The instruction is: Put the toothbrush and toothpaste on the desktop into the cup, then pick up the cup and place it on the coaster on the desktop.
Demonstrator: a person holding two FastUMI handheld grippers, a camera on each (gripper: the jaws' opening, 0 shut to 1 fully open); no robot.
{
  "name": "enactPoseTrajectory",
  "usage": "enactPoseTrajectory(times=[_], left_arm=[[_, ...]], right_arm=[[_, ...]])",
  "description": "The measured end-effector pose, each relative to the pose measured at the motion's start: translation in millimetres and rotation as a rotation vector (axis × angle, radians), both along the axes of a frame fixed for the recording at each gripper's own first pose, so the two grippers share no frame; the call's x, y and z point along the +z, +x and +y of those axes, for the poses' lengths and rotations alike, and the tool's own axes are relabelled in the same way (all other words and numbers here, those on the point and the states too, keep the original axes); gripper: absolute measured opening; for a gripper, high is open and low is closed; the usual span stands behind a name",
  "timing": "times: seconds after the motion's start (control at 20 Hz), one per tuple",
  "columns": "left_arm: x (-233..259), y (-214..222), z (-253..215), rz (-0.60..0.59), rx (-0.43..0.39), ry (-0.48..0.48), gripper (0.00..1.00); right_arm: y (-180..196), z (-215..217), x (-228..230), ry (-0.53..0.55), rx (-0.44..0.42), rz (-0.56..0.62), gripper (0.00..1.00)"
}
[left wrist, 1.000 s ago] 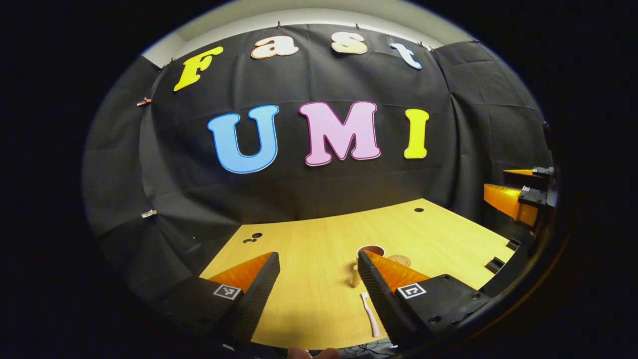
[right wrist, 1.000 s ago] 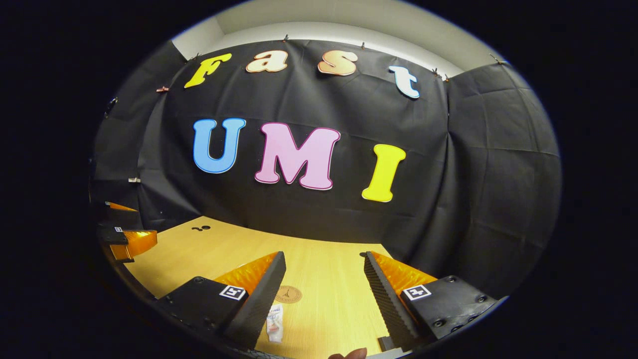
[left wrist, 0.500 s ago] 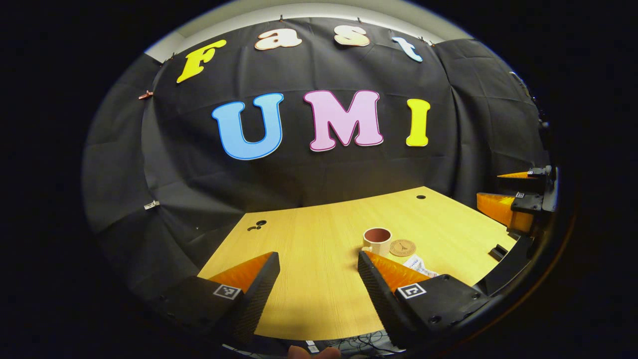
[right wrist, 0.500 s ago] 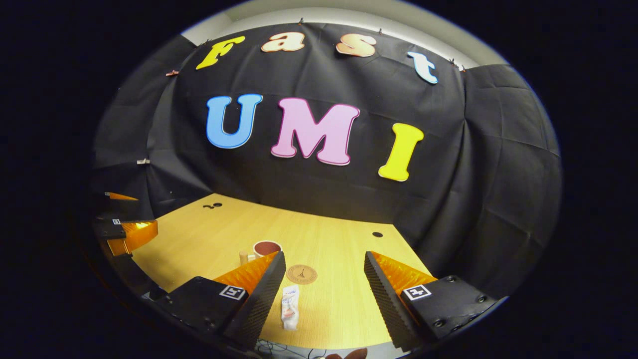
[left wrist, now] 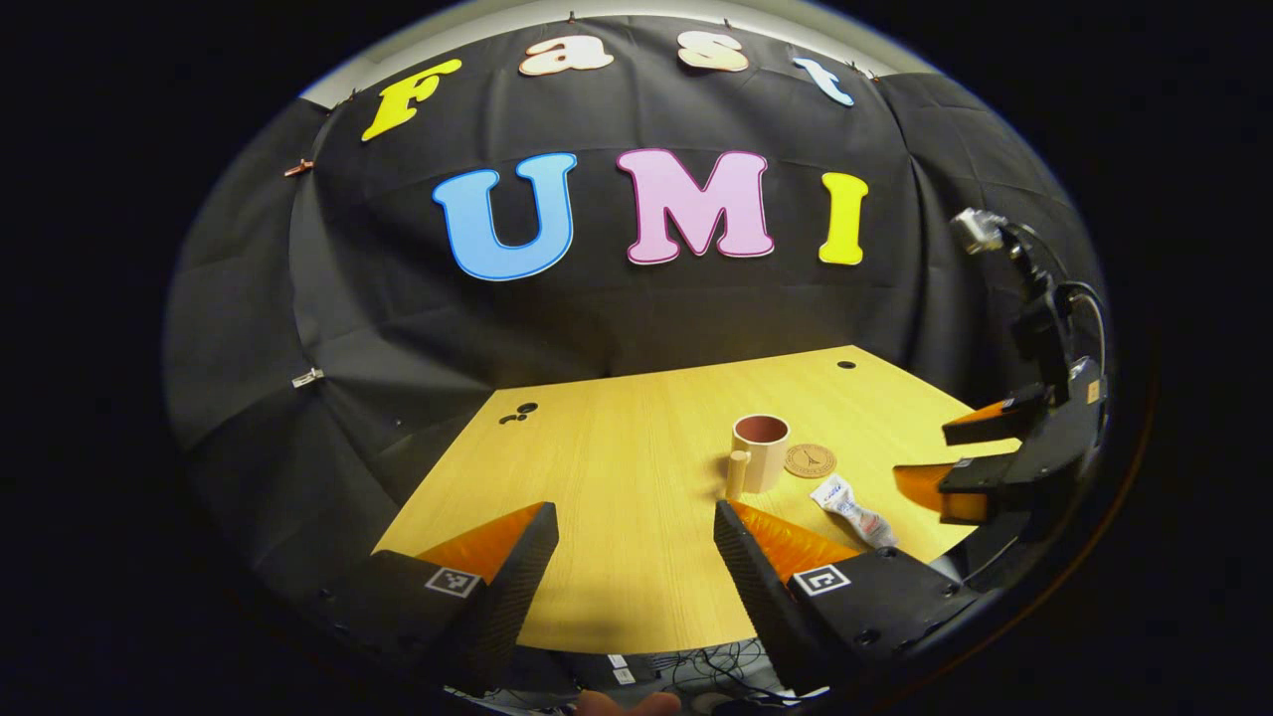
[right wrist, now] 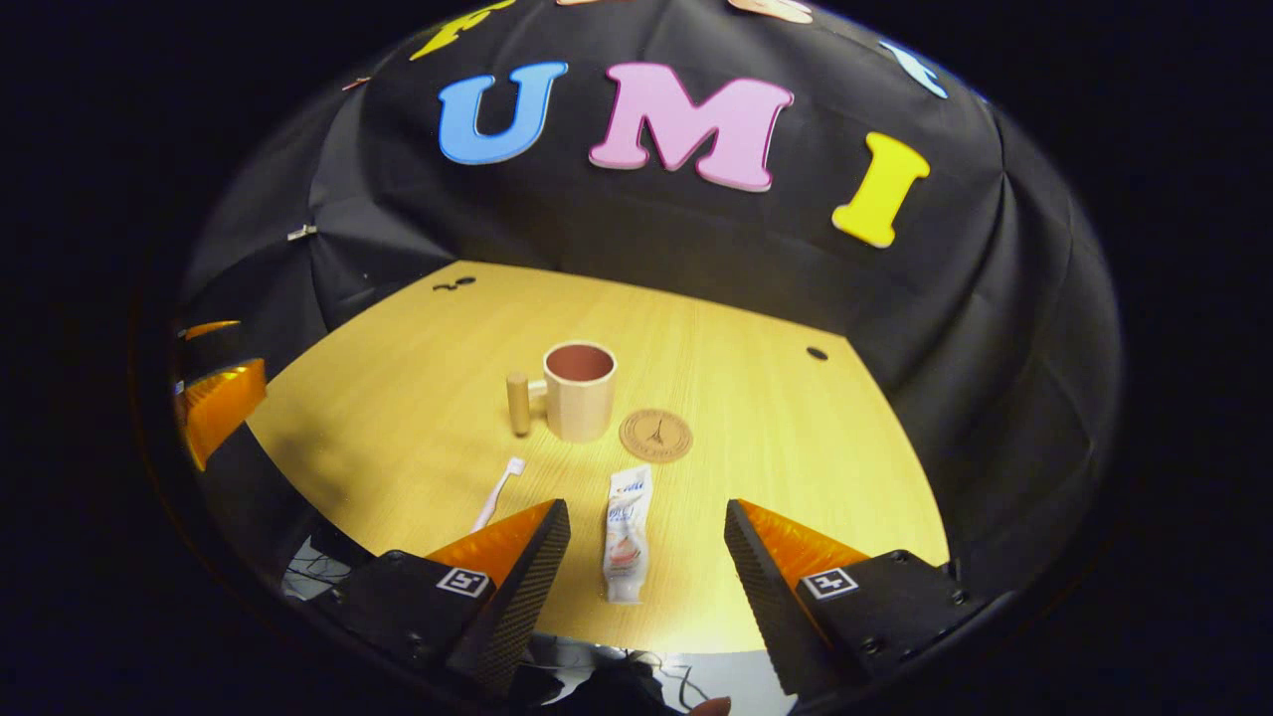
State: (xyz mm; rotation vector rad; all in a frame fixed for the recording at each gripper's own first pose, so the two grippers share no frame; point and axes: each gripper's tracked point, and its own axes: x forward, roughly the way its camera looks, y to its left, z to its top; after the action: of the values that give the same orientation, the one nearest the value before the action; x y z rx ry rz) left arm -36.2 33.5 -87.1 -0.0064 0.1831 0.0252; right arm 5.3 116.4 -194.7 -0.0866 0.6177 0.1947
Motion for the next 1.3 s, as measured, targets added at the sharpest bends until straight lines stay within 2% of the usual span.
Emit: enactPoseTrajectory(times=[0.15, 0.4, 0.7, 0.8, 0.95, 1.0, 1.1, 1.2, 1.3], left_arm=[[-3, -2, 3, 0.011, 0.015, 0.005, 0.98], [-12, 0, 11, 0.035, 0.04, -0.002, 0.98], [-20, 12, 16, 0.067, 0.066, -0.021, 0.98], [-24, 15, 16, 0.075, 0.07, -0.002, 0.98], [-24, 19, 11, 0.077, 0.069, 0.003, 0.98], [-24, 20, 9, 0.077, 0.073, 0.003, 0.98], [-23, 23, 3, 0.081, 0.078, 0.006, 0.98], [-22, 25, -3, 0.087, 0.081, 0.007, 0.98], [-24, 27, -11, 0.097, 0.085, 0.004, 0.98]], right_arm=[[12, 6, -40, -0.003, -0.009, 0.114, 0.96], [33, 14, -89, -0.157, 0.055, 0.23, 0.94], [48, 12, -117, -0.304, 0.076, 0.307, 0.9], [57, 8, -118, -0.321, 0.066, 0.297, 0.9], [56, -3, -125, -0.334, 0.053, 0.352, 0.88], [54, -11, -128, -0.352, 0.039, 0.369, 0.67], [56, -17, -132, -0.351, 0.043, 0.386, 0.47], [55, -16, -135, -0.32, 0.083, 0.409, 0.37], [54, -17, -135, -0.262, 0.088, 0.438, 0.33]])
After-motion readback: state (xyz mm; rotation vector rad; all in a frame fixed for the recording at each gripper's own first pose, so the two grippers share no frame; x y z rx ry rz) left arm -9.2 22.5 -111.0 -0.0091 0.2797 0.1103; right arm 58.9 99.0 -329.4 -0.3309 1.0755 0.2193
